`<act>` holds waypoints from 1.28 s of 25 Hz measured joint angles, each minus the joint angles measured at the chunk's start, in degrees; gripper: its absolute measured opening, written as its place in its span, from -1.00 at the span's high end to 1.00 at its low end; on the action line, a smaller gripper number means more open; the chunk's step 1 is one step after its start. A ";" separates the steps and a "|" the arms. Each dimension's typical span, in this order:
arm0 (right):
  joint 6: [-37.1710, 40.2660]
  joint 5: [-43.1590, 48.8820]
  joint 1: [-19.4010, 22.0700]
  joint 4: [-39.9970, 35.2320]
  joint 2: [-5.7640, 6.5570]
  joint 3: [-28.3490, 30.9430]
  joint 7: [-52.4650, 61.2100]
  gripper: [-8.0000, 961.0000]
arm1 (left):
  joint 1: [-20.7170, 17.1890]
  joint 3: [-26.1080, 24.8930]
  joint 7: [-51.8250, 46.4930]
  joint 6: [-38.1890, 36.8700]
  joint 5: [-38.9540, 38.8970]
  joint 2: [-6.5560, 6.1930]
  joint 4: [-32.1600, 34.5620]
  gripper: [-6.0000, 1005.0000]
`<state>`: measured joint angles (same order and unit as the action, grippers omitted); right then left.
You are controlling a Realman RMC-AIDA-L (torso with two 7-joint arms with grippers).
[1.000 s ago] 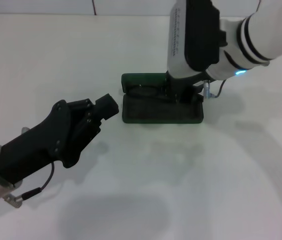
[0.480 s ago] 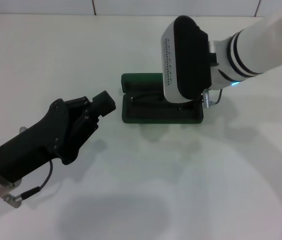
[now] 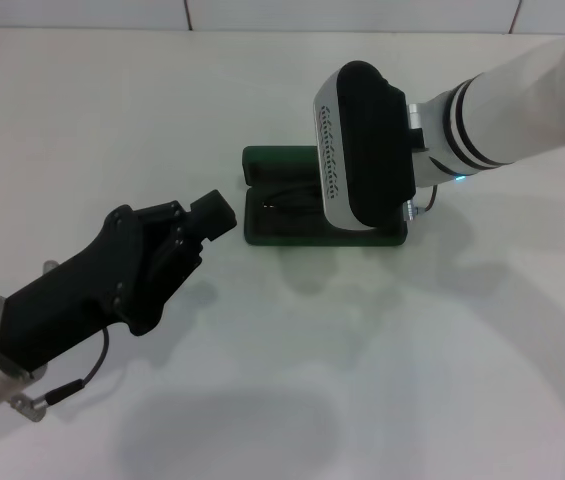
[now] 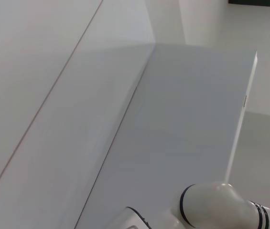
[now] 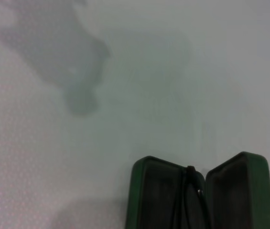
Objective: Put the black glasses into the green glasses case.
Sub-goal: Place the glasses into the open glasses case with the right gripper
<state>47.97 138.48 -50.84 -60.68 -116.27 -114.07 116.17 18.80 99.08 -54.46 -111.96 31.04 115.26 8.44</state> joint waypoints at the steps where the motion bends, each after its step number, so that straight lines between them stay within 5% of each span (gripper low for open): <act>1: -0.12 0.00 -0.03 0.09 0.00 -0.04 0.00 0.88 | 0.00 0.04 0.01 0.00 0.02 0.02 -0.03 0.90; 32: -1.12 0.03 0.16 -0.52 0.00 -1.42 0.50 0.73 | -0.18 0.20 0.06 -0.08 0.07 0.59 -0.53 0.87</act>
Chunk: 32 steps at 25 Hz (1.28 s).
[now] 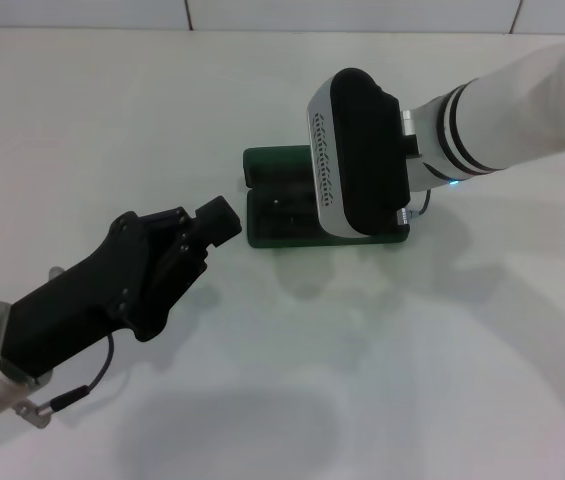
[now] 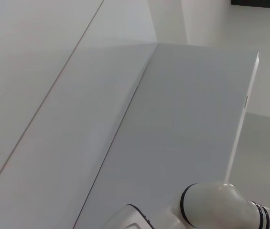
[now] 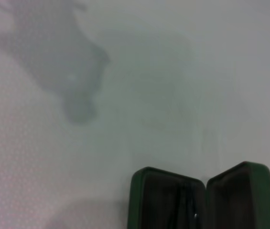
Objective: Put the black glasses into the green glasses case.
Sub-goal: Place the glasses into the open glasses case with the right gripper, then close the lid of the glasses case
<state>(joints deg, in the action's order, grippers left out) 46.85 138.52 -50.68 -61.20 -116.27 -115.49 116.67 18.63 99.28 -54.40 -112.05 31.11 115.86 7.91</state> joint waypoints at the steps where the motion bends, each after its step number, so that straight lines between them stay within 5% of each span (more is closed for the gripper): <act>1: 0.11 0.00 0.13 -0.24 0.00 0.05 0.02 0.72 | 0.01 -0.06 0.00 0.00 0.00 -0.02 0.00 0.87; 10: 2.19 0.03 5.83 -6.96 0.00 0.85 0.10 0.64 | 0.08 -0.50 -0.03 -0.34 -0.49 -0.95 0.23 0.86; 16: 1.13 -4.79 16.03 -14.80 0.00 4.41 0.71 0.64 | 0.97 -3.06 -0.51 -1.19 -0.80 -2.32 1.16 0.86; 21: 1.47 -20.94 28.90 -19.76 0.53 8.57 -2.62 0.63 | 5.55 -7.34 -1.43 0.80 -0.28 -5.16 1.60 0.85; 25: 4.21 -42.52 37.59 -16.46 0.56 12.98 -15.19 0.63 | 10.93 -6.71 -5.82 4.60 4.52 -9.79 2.17 0.85; 27: 8.39 -54.52 42.17 -13.57 1.10 15.97 -24.94 0.63 | 15.13 -6.76 -8.97 7.02 8.68 -11.47 1.97 0.85; 32: 30.22 -69.52 48.33 -0.94 1.64 33.27 -35.89 0.63 | 23.95 -6.82 -19.78 21.34 14.77 -12.68 5.84 0.84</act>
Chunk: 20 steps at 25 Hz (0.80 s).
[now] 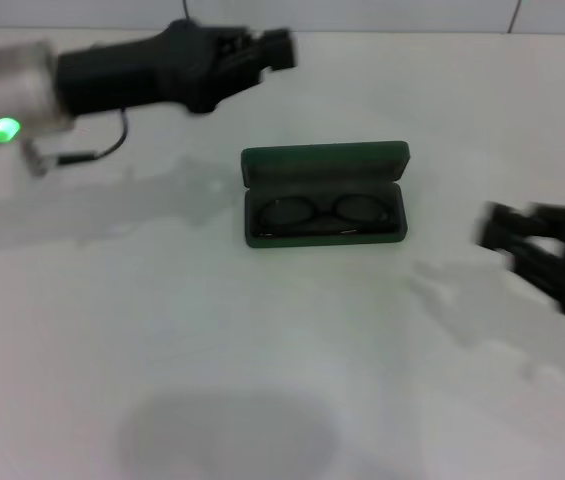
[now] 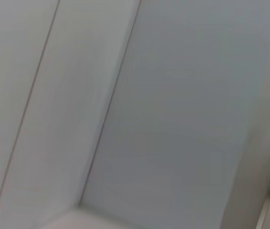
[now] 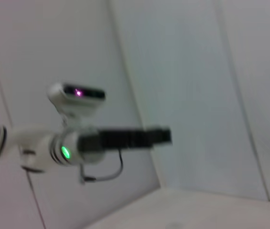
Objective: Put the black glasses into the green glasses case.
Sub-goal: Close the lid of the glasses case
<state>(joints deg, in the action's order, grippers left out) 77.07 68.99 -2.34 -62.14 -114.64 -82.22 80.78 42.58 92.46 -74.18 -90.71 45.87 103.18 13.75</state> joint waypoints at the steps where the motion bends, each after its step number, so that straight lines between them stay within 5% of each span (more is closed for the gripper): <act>1: 3.95 -0.29 -0.13 3.41 -0.09 3.34 -0.16 0.63 | 1.01 -0.02 -2.13 2.98 2.22 -0.22 1.41 0.84; 3: 12.27 -0.30 -1.35 12.28 -0.07 11.12 -1.61 0.63 | 3.55 -0.71 -6.15 9.03 9.01 -0.19 3.97 0.84; 7: 17.62 0.49 -2.75 19.65 0.04 17.47 -3.47 0.63 | 7.32 -2.25 -10.60 18.83 19.19 1.40 5.79 0.65; 12: 17.99 2.43 -3.69 21.25 0.04 17.95 -3.99 0.63 | 9.79 -2.73 -14.06 28.68 28.51 3.89 6.13 0.61; 20: 17.17 4.12 -5.79 22.35 0.09 18.12 -3.71 0.63 | 10.80 -2.74 -17.55 32.08 35.91 5.87 6.54 0.61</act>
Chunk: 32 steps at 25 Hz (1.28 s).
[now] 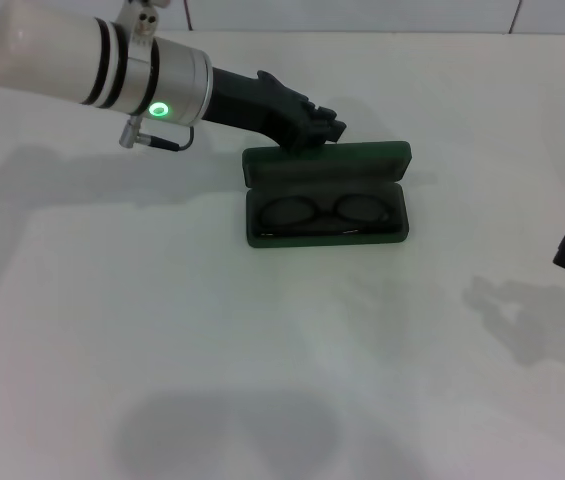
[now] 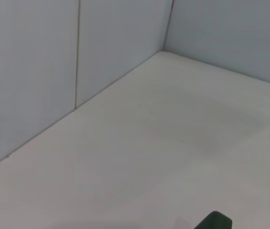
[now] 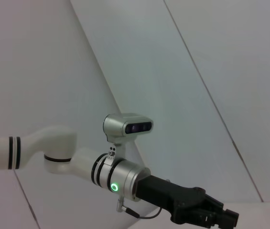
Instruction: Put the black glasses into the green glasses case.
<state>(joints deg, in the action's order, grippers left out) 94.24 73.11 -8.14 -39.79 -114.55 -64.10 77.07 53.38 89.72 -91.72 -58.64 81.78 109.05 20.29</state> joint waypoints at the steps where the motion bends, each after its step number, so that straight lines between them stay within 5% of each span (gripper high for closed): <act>1: -0.17 0.17 -0.31 0.34 -0.03 0.00 0.00 0.63 | 0.01 0.02 -0.01 0.10 0.14 0.10 -0.01 0.61; 19: -1.71 0.77 -2.65 3.76 -0.03 -0.15 -0.43 0.63 | 0.14 0.11 -2.28 1.10 5.78 2.44 -0.13 0.61; 29: -0.54 0.81 -2.94 4.29 -0.17 -0.41 -0.41 0.63 | -0.91 0.57 -2.91 -5.62 10.27 4.11 0.27 0.60; 32: 0.89 0.81 -2.39 4.29 -0.09 -0.15 -0.43 0.63 | -3.17 0.23 -2.69 -7.49 10.67 4.82 5.46 0.58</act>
<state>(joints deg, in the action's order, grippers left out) 95.13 73.92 -10.53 -35.50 -114.64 -64.24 76.64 50.20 89.95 -94.42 -66.13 92.45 113.87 25.75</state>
